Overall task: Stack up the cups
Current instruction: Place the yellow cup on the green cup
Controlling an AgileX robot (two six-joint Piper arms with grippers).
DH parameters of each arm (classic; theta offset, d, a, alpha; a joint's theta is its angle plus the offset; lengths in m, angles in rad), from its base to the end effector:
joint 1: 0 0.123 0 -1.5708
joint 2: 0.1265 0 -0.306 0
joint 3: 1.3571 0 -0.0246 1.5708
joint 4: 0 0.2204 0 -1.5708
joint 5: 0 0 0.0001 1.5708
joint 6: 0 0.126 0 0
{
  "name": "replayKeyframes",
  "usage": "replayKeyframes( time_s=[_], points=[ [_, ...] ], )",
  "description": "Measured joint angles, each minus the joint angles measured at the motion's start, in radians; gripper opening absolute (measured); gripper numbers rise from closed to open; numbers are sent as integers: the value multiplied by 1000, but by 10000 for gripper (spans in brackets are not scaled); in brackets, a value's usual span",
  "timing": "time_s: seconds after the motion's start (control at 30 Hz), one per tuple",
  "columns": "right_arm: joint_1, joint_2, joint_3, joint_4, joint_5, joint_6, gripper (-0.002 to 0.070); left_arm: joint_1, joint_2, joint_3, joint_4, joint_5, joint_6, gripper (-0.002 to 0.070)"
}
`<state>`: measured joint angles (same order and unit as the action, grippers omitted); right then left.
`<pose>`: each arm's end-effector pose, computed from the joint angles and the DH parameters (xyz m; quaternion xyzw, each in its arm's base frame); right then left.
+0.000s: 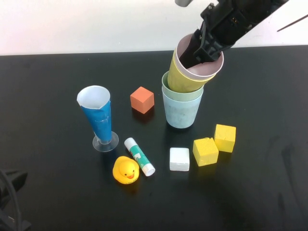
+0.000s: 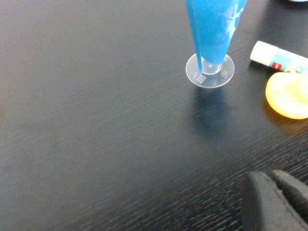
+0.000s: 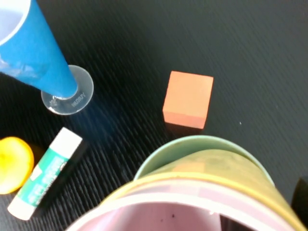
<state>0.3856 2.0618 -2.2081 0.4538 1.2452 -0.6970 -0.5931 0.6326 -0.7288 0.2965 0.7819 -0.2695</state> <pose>0.3971 0.2177 0.3523 -0.4737 0.8080 0.1803 0.3004 0.0921 -0.0308 0.3307 0.1843 0.8559 -0.0651 0.4787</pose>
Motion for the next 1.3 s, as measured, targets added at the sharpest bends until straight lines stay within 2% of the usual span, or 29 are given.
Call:
replayKeyframes(
  time_s=[0.97,1.3],
  points=[
    [0,-37,-81,-3,0,101,232,0,0,0,0,78,-29,-1],
    [0,-118,2,-5,0,89,229,0,0,0,4,74,-31,-1]
  ],
)
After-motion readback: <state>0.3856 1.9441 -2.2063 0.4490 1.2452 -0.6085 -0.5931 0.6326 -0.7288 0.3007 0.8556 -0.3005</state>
